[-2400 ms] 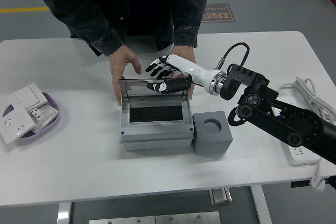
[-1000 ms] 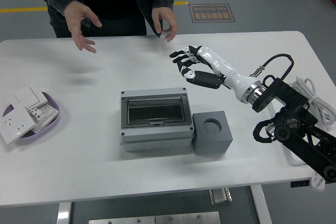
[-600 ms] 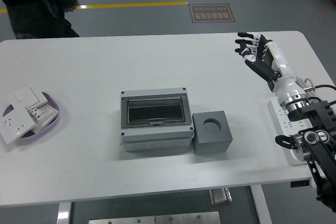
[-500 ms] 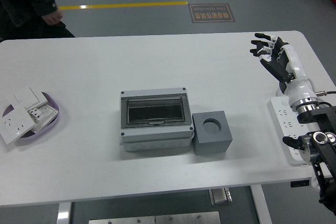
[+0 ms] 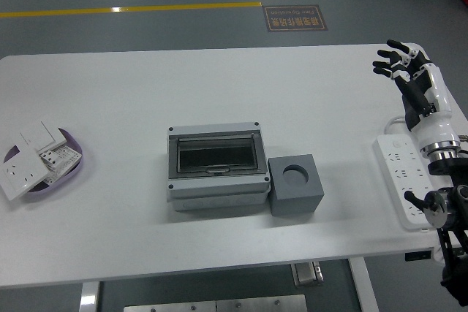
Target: Pick up the cylinder from the cube,place it in the box,flap close box
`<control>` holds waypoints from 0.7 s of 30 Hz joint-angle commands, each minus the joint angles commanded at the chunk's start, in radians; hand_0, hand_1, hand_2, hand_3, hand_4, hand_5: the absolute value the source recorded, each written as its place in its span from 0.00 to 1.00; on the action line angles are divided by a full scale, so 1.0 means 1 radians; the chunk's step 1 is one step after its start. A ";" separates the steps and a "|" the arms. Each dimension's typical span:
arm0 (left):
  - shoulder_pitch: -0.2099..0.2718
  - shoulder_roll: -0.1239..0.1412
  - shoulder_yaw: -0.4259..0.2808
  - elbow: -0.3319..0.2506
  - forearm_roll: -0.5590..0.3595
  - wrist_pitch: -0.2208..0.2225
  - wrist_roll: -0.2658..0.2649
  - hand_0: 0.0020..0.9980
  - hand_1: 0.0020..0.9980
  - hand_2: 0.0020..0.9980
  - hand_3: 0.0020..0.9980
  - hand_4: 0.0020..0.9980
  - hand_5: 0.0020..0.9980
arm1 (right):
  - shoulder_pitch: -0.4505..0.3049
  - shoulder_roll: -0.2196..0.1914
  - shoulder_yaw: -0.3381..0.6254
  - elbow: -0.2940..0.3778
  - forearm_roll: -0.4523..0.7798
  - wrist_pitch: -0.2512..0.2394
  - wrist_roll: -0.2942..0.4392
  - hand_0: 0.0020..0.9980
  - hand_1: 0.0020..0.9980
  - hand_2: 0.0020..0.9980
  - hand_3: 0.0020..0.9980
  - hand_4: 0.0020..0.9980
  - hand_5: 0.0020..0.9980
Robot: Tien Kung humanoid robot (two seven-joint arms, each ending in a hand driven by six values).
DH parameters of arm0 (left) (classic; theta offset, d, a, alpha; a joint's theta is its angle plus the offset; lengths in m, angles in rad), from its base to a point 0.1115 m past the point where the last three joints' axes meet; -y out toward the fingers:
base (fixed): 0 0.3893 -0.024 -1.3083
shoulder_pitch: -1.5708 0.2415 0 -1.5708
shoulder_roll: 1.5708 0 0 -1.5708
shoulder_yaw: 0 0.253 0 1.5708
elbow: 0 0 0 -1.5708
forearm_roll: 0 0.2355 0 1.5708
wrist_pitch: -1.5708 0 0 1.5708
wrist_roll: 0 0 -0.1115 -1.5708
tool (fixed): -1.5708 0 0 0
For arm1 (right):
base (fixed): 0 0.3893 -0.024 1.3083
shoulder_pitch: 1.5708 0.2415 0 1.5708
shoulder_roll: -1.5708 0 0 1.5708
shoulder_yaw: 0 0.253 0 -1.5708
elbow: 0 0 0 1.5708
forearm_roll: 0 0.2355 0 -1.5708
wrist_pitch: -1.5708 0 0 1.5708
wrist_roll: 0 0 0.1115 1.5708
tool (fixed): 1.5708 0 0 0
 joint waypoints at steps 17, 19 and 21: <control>0.008 -0.026 -0.003 0.000 -0.022 0.003 -0.005 0.64 0.66 0.58 0.65 0.72 0.31 | -0.029 -0.002 0.049 0.021 -0.003 -0.021 0.025 0.73 0.68 0.68 0.69 0.74 0.18; 0.006 -0.027 -0.005 0.000 -0.022 0.004 -0.006 0.64 0.66 0.58 0.65 0.72 0.31 | -0.033 -0.001 0.062 0.020 -0.001 -0.022 0.025 0.73 0.68 0.68 0.69 0.74 0.18; 0.005 -0.029 -0.005 0.000 -0.024 0.004 -0.007 0.64 0.66 0.58 0.65 0.72 0.31 | -0.034 0.001 0.072 0.019 -0.001 -0.023 0.024 0.74 0.68 0.67 0.68 0.70 0.15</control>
